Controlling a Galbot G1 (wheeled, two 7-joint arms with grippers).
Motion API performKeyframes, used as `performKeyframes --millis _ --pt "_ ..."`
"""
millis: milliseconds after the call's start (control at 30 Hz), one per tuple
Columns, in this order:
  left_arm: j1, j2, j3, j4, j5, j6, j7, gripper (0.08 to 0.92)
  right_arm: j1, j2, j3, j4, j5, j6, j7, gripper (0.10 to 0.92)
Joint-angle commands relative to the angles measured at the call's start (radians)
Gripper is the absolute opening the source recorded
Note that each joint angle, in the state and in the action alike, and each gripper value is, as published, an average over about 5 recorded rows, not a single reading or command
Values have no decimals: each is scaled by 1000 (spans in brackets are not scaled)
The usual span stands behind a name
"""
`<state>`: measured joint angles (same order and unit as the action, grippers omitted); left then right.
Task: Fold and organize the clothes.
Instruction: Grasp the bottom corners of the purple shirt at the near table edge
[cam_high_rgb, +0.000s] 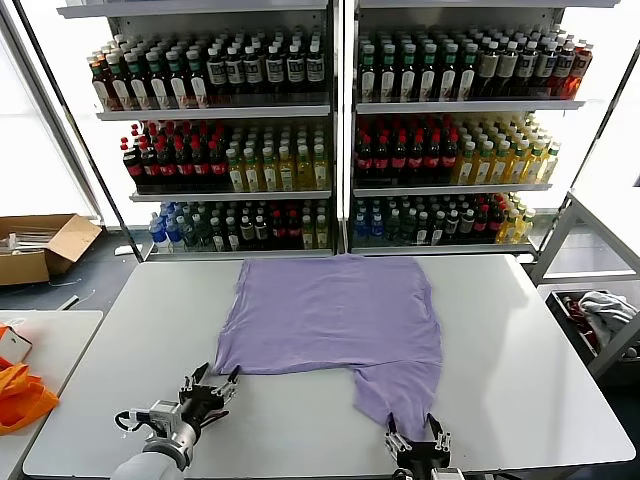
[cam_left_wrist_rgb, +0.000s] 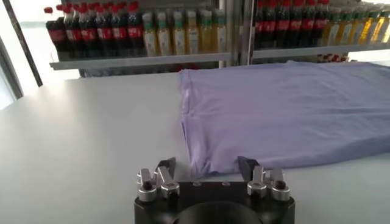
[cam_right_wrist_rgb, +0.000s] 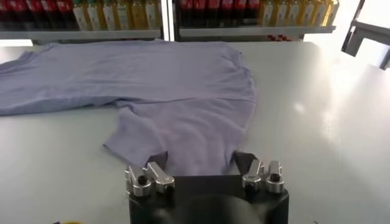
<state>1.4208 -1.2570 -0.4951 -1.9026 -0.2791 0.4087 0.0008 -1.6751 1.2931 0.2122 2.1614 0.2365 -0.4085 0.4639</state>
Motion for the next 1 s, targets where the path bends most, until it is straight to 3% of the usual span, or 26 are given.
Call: performKeyframes --millis 33,500,633,1000 --pt "2 -2 8 -6 -8 8 -1 550 -1 1 0 -7 3 3 2 545" --pt "10 -18 5 -23 13 -11 -4 146 10 -23 6 -6 0 34 -28 145" --pt "15 -27 4 -47 13 -28 -5 87 19 -24 17 10 -2 59 -46 114" --pt "-1 -38 4 -90 11 -51 2 84 101 3 45 61 -76 85 -99 114"
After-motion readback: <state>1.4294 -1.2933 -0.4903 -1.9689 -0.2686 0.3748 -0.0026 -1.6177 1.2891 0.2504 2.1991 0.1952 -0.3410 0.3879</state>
